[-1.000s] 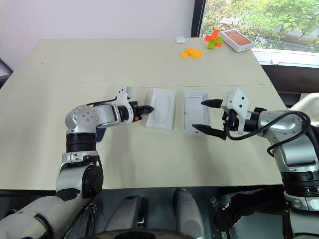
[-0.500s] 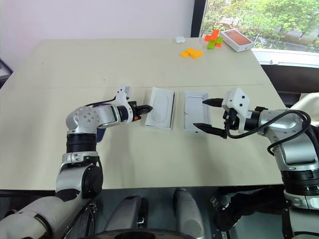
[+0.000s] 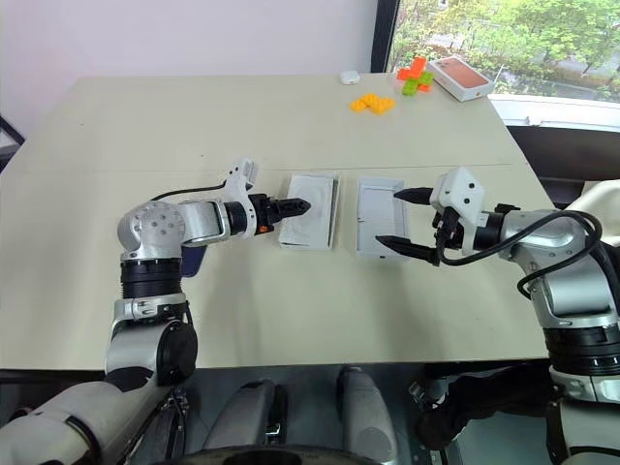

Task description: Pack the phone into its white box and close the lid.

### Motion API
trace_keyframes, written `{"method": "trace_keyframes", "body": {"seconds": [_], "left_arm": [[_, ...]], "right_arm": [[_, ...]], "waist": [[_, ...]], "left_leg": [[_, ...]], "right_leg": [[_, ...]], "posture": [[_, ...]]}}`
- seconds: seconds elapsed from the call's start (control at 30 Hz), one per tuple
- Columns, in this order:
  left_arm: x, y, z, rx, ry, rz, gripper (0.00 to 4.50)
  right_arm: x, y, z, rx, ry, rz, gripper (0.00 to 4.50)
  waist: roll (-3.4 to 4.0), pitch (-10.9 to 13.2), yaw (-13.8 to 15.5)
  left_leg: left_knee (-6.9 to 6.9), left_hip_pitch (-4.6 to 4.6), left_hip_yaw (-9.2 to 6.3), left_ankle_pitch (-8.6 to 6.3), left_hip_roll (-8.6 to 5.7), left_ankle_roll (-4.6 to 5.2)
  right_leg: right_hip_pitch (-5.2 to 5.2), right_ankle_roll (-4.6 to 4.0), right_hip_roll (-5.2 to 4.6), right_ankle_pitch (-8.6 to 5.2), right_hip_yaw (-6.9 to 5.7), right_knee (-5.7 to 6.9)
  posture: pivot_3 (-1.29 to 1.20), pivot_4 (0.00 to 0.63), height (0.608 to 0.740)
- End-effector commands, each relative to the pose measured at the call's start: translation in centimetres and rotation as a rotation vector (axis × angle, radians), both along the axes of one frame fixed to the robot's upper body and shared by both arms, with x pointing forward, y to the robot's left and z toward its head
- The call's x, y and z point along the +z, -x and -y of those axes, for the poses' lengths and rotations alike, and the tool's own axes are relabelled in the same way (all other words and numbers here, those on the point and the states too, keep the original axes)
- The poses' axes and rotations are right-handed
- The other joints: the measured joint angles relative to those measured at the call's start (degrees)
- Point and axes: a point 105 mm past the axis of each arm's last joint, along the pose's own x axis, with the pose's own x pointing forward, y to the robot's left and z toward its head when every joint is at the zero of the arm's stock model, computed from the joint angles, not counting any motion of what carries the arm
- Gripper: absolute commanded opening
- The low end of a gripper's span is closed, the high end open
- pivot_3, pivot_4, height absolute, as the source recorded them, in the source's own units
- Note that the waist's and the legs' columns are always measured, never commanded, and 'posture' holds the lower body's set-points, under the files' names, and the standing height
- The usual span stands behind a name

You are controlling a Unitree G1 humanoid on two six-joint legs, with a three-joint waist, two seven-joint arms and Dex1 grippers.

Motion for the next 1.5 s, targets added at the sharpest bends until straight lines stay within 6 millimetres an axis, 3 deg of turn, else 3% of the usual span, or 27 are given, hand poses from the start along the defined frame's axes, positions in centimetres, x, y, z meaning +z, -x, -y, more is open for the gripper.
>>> {"method": "trace_keyframes", "body": {"seconds": [0.03, 0.3, 0.53, 0.7, 0.9, 1.0, 1.2, 1.5], "left_arm": [[2.2, 0.0, 0.5, -0.028, 0.016, 0.073, 3.81], [2.5, -0.1, -0.8, -0.008, -0.054, 0.134, 3.81], [3.1, -0.3, -0.6, -0.006, -0.069, 0.214, 3.81], [2.8, -0.2, -2.0, -0.005, -0.125, 0.271, 3.81], [2.2, -1.0, 0.2, -0.03, -0.103, 0.281, 3.81], [1.7, -1.5, 0.7, -0.019, -0.113, 0.263, 2.93], [-0.2, -1.5, 1.4, -0.03, -0.198, 0.237, 0.04], [-1.5, -1.5, 2.4, -0.103, -0.233, 0.22, 0.04]], "right_arm": [[1.1, -0.2, -0.4, 0.013, -0.005, 0.051, 4.5], [1.3, -0.4, -0.6, 0.013, -0.009, 0.062, 4.5], [1.6, -0.7, -0.8, 0.007, -0.026, 0.066, 4.5], [2.3, -1.3, -1.1, -0.009, -0.038, 0.1, 4.5], [1.9, -1.8, -1.5, -0.004, -0.034, 0.113, 4.5], [2.2, -1.9, -1.5, -0.004, -0.034, 0.123, 4.5], [2.2, -1.8, -1.3, -0.011, -0.029, 0.128, 4.5], [2.3, -1.8, -1.1, -0.026, -0.024, 0.139, 4.5]], "waist": [[0.0, 0.0, 0.0], [0.0, 0.0, 0.0], [0.0, 0.0, 0.0], [0.0, 0.0, -0.2], [0.0, 0.0, 0.5], [0.0, 0.0, 0.8], [0.0, 0.0, 0.8], [0.0, 0.0, 0.8]], "left_leg": [[0.0, 0.0, 0.0, 0.0, 0.0, 0.0], [0.0, 0.0, 0.0, 0.0, 0.0, 0.0], [0.0, -0.01, 0.0, 0.0, 0.0, 0.0], [-0.02, 0.02, 0.02, 0.0, 0.03, 0.0], [0.0, -0.03, 0.0, 0.0, 0.0, 0.0], [0.02, -0.06, 0.03, -0.02, -0.06, 0.04], [0.0, -0.03, 0.02, -0.04, -0.02, 0.07], [0.01, -0.02, 0.04, -0.03, -0.01, 0.07]], "right_leg": [[0.0, 0.0, 0.0, 0.0, 0.0, 0.0], [-0.01, 0.0, 0.01, 0.0, 0.0, 0.01], [-0.01, 0.0, -0.02, 0.0, 0.0, 0.0], [-0.02, -0.01, 0.0, 0.0, 0.01, 0.02], [0.0, -0.01, -0.06, 0.0, 0.0, -0.01], [-0.01, -0.01, -0.1, 0.0, 0.02, -0.06], [-0.02, -0.01, -0.01, 0.0, 0.0, -0.01], [-0.01, -0.01, -0.01, 0.0, 0.01, -0.02]], "posture": [[0.0, 0.15, 0.74], [0.0, 0.15, 0.74], [0.0, 0.15, 0.74], [0.0, 0.15, 0.74], [0.0, 0.15, 0.74], [0.0, 0.15, 0.74], [0.0, 0.15, 0.74], [0.0, 0.15, 0.74]]}}
